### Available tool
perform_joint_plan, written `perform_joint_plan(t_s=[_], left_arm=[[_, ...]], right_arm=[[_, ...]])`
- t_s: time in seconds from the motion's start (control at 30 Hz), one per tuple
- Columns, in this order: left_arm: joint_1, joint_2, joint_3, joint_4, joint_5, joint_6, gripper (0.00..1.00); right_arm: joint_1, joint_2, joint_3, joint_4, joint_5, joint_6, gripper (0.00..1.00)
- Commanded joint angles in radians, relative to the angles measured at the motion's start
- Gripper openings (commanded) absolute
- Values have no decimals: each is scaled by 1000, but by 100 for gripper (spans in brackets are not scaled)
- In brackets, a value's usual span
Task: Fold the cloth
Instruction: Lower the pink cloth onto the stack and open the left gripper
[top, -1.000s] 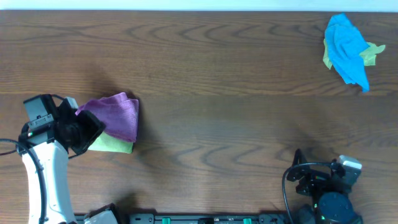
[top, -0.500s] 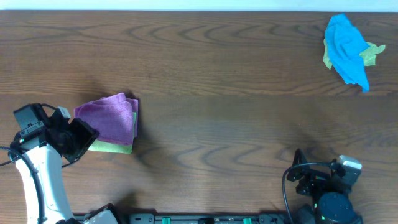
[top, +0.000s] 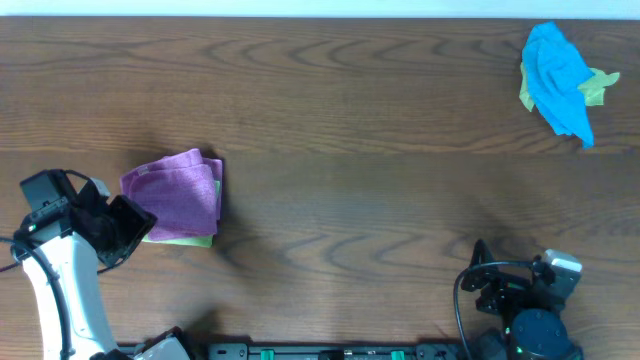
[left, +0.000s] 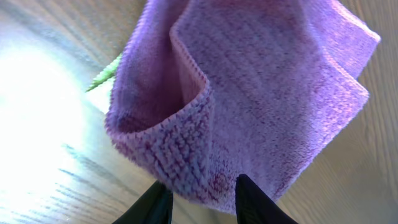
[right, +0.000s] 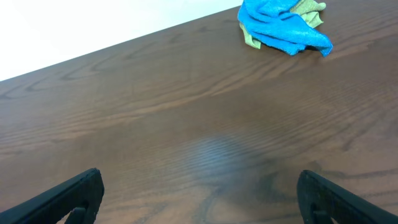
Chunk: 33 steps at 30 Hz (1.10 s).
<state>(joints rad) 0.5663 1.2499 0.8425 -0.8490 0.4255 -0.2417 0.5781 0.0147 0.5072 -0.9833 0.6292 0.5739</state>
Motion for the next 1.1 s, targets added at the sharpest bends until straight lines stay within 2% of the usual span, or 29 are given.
perform_joint_plan(t_s=[0.0, 0.3, 0.47, 0.57, 0.67, 0.7, 0.77, 0.97, 1.07], left_arm=[[37, -8, -5, -14, -19, 10, 35], [126, -8, -5, -47, -17, 18, 34], [127, -15, -4, -55, 20, 18, 40], [127, -43, 0, -44, 101, 37, 49], [124, -101, 8, -23, 209, 40, 70], [121, -123, 11, -12, 238, 40, 74], [112, -168, 14, 13, 297, 40, 94], [94, -298, 43, 48, 381, 35, 95], [94, -311, 60, 45, 387, -35, 95]], right_arm=[[-7, -6, -6, -2, 18, 13, 99], [-7, -6, -6, -2, 18, 13, 99], [-7, -6, -6, -2, 18, 13, 99], [-7, -6, -6, -2, 18, 13, 99], [-7, -6, -6, -2, 18, 13, 99], [-7, -6, -6, -2, 18, 13, 99], [-7, -6, -6, -2, 18, 13, 99], [-7, -6, -6, -2, 18, 13, 99], [-7, -6, -6, -2, 18, 13, 99]])
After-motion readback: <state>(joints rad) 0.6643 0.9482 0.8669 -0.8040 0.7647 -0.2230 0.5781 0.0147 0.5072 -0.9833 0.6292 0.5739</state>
